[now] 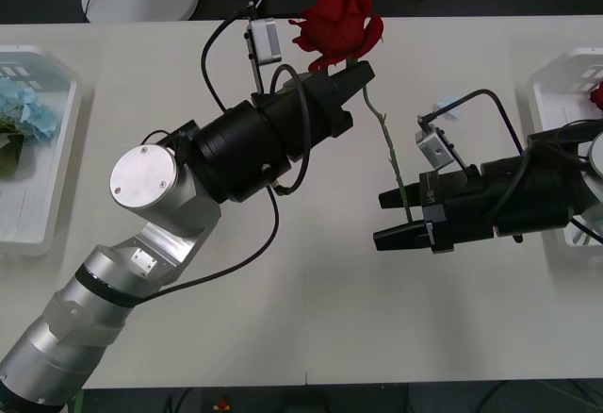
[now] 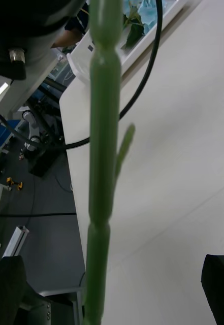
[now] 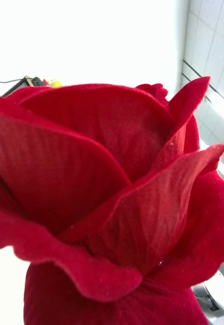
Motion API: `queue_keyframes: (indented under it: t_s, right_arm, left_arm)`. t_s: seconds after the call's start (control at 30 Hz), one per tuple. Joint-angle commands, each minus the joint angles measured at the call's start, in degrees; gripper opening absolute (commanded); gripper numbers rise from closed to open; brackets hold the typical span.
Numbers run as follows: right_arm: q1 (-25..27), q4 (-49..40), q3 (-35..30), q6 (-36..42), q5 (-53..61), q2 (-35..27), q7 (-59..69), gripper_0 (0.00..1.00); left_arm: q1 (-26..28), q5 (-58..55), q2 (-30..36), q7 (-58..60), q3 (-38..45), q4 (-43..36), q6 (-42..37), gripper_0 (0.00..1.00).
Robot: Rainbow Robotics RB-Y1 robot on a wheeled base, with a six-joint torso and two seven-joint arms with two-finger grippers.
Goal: Put the red flowers into the right box and the blue flowers into the left box
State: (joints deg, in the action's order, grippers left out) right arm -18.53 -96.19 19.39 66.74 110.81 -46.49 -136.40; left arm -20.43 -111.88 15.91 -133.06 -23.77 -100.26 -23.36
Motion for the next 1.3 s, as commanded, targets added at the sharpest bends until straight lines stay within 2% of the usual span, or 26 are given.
queue_keyframes:
  t_s: [0.03, 0.07, 0.13, 0.17, 0.2, 0.7, 0.73, 0.77, 0.8, 0.83, 0.97, 1.1, 1.23, 1.3]
  right_arm:
    - [-0.19, -2.95, 0.12, -0.64, -1.03, 1.93, 2.11, 1.00]
    - [-0.19, -3.04, 0.12, -0.55, -1.38, 2.11, 2.11, 0.93]
    - [-0.19, -3.30, 0.12, -0.55, -2.70, 2.11, 2.28, 0.42]
    - [-0.19, -3.39, 0.12, -0.55, -3.40, 2.11, 2.55, 0.10]
    - [-0.36, -3.39, 0.12, -0.55, -3.58, 2.11, 2.72, 0.00]
    - [-0.63, -4.27, 0.12, -0.73, -3.58, 2.11, 4.39, 0.00]
    - [-0.63, -4.27, 0.21, -0.73, -3.58, 2.11, 4.39, 0.00]
    - [-0.63, -4.27, 0.21, -0.73, -3.58, 2.11, 4.48, 0.00]
    - [-0.63, -4.36, 0.21, -0.73, -3.58, 2.20, 4.57, 0.00]
    - [-0.63, -4.44, 0.21, -0.73, -3.58, 2.11, 4.66, 0.00]
    - [-0.63, -4.44, 0.12, -0.82, -3.58, 2.11, 5.10, 0.00]
    - [-0.63, -4.44, 0.21, -1.08, -3.58, 2.02, 5.27, 0.00]
    - [-0.63, -4.36, 0.12, -1.43, -3.58, 1.93, 5.62, 0.00]
    - [-0.63, -4.44, 0.12, -1.96, -4.90, 1.32, 6.41, 0.00]
  left_arm:
    - [-2.16, -0.26, -0.80, 3.34, -0.66, -1.43, 0.51, 0.00]
    - [-2.16, -0.26, -0.80, 3.34, -0.66, -1.43, 0.51, 0.00]
    - [-2.16, -0.26, -0.71, 3.34, -0.66, -1.43, 0.51, 0.00]
    - [-2.16, -0.26, -0.62, 3.43, -0.66, -1.43, 0.51, 0.00]
    - [-2.16, -0.26, -0.53, 3.43, -0.66, -1.43, 0.51, 0.00]
    - [-2.07, -0.53, 0.35, 3.87, -0.31, -1.43, 1.04, 0.01]
    - [-2.07, -0.70, 0.52, 3.78, -0.31, -1.43, 1.04, 0.05]
    - [-1.90, -0.97, 0.87, 3.69, -0.05, -1.52, 1.04, 0.35]
    - [-1.72, -0.88, 1.31, 3.60, 0.13, -1.70, 1.04, 0.80]
    - [-1.63, -0.97, 1.67, 3.60, 0.30, -1.78, 1.04, 0.99]
    - [-1.28, -2.64, 4.39, 3.60, 0.66, -2.93, 0.42, 1.00]
    - [1.53, -4.48, 8.34, 3.69, 2.15, -6.27, -0.46, 1.00]
    - [4.43, -6.77, 13.27, 3.78, 5.05, -8.73, -5.03, 1.00]
    - [6.45, -7.73, 16.34, 3.78, 8.21, -9.78, -10.39, 1.00]
